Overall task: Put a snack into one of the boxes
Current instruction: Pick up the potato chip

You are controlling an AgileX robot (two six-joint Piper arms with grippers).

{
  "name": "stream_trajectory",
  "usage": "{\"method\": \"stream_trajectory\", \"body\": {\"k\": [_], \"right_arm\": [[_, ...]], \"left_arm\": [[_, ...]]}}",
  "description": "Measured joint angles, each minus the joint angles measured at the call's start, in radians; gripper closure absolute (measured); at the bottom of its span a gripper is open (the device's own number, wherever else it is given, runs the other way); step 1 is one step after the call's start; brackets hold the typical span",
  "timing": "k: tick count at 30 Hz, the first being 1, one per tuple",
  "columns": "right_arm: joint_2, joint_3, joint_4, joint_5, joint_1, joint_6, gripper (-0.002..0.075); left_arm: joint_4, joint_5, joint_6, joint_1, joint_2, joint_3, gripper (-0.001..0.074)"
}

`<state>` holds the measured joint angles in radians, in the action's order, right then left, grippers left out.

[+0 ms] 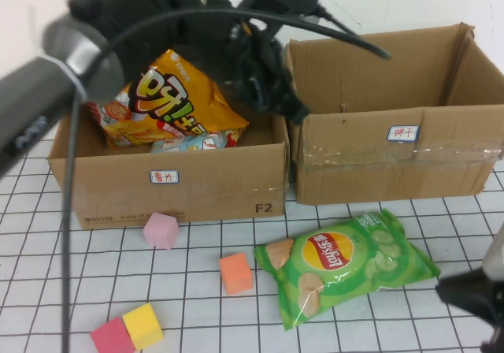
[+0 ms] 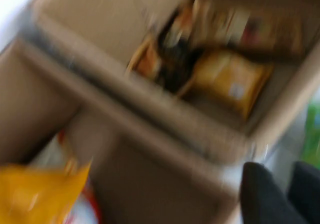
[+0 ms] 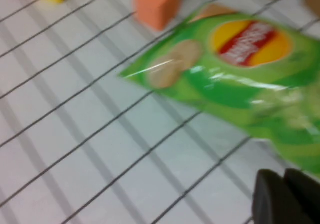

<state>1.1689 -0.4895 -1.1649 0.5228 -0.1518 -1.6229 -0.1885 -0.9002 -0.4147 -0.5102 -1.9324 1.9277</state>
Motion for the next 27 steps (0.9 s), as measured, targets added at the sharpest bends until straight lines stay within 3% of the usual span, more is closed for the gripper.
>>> {"method": "stream_trajectory", "body": {"k": [1,4,5,8,12,17,27], "right_arm": [[0.000,0.000,-0.018,-0.022,0.000,-0.001,0.0666],[0.019,0.000,-0.164,-0.108,0.000,0.000,0.0474],[0.047,0.000,-0.329,-0.155,0.000,-0.003,0.0315],[0.103,0.000,-0.486,-0.182,0.000,-0.067,0.0162],[0.205,-0.014,-0.534,-0.188,0.000,-0.139,0.0105],[0.352,-0.063,-0.548,-0.182,0.022,-0.129,0.0095],[0.627,-0.210,-0.550,0.058,0.029,-0.028,0.0093]], "left_arm": [[0.019,-0.042,0.014,0.000,0.011,0.001,0.0687],[0.032,-0.145,0.055,0.000,0.032,-0.001,0.0720],[0.011,-0.167,0.065,-0.004,0.054,-0.024,0.0728],[-0.002,-0.140,0.072,-0.031,0.107,-0.102,0.0731],[0.002,-0.099,0.073,-0.071,0.194,-0.225,0.0735],[0.006,-0.075,0.073,-0.080,0.330,-0.381,0.0735],[0.008,-0.042,0.086,-0.080,0.628,-0.646,0.0735]]}}
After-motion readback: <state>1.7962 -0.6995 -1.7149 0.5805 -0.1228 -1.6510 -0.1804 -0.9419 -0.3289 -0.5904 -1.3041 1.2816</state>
